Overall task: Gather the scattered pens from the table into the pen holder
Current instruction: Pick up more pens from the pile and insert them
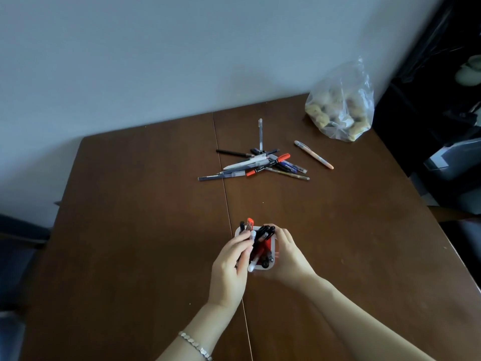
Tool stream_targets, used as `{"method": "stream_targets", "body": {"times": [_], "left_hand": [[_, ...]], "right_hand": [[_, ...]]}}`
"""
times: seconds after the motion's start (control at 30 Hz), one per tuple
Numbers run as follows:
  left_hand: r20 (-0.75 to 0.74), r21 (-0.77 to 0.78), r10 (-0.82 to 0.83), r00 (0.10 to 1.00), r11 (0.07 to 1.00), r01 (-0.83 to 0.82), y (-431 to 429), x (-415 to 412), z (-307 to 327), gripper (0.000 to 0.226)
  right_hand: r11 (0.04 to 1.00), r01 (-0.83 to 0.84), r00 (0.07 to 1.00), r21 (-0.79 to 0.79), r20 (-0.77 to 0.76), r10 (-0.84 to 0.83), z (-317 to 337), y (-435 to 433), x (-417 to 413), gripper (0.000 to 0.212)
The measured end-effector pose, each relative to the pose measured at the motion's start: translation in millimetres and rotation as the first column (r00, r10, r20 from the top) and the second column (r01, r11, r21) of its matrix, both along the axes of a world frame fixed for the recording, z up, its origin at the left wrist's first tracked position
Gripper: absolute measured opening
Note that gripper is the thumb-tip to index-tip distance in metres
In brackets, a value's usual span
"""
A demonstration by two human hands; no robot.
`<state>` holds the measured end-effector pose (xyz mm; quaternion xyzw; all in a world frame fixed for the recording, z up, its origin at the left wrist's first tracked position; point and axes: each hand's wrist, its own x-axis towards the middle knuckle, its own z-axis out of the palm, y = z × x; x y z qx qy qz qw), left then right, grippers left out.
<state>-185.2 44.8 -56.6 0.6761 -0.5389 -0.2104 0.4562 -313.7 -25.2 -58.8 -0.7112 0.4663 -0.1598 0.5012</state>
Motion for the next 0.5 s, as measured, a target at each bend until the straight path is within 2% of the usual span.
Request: {"method": "stream_targets", "body": {"times": [0.07, 0.13, 0.2, 0.27, 0.33, 0.4, 0.47, 0.5], "left_hand": [[0.074, 0.060, -0.065, 0.995, 0.996, 0.061, 0, 1, -2, 0.049], [0.106, 0.160, -0.218, 0.970, 0.967, 0.199, -2, 6, 4, 0.054], [-0.015, 0.290, -0.342, 0.940, 0.898, 0.331, -5, 15, 14, 0.069], [-0.103, 0.382, -0.362, 0.927, 0.846, 0.373, -12, 28, 25, 0.099], [-0.091, 0.491, -0.427, 0.899, 0.766, 0.414, -24, 40, 26, 0.124], [-0.123, 0.594, -0.464, 0.877, 0.674, 0.439, -40, 44, 22, 0.129], [-0.223, 0.616, -0.348, 0.911, 0.674, 0.408, -46, 48, 16, 0.131], [-0.204, 0.592, -0.381, 0.902, 0.685, 0.424, -45, 49, 12, 0.124]], "right_hand": [[1.000, -0.020, 1.000, 0.024, -0.016, 0.020, 2, -1, -1, 0.075], [0.995, -0.087, 0.993, 0.058, -0.078, 0.091, 3, -4, -2, 0.087], [0.975, -0.196, 0.947, 0.107, -0.238, 0.216, 1, -15, -6, 0.107], [0.970, -0.206, 0.904, 0.128, -0.355, 0.239, -1, -36, -14, 0.114], [0.989, -0.134, 0.895, 0.062, -0.420, 0.148, -1, -73, -23, 0.093], [0.997, -0.027, 0.881, -0.073, -0.473, -0.011, -4, -116, -30, 0.066], [0.982, 0.086, 0.855, -0.170, -0.493, -0.161, -10, -156, -29, 0.049], [0.974, 0.114, 0.841, -0.197, -0.502, -0.201, -14, -171, -26, 0.044]]}}
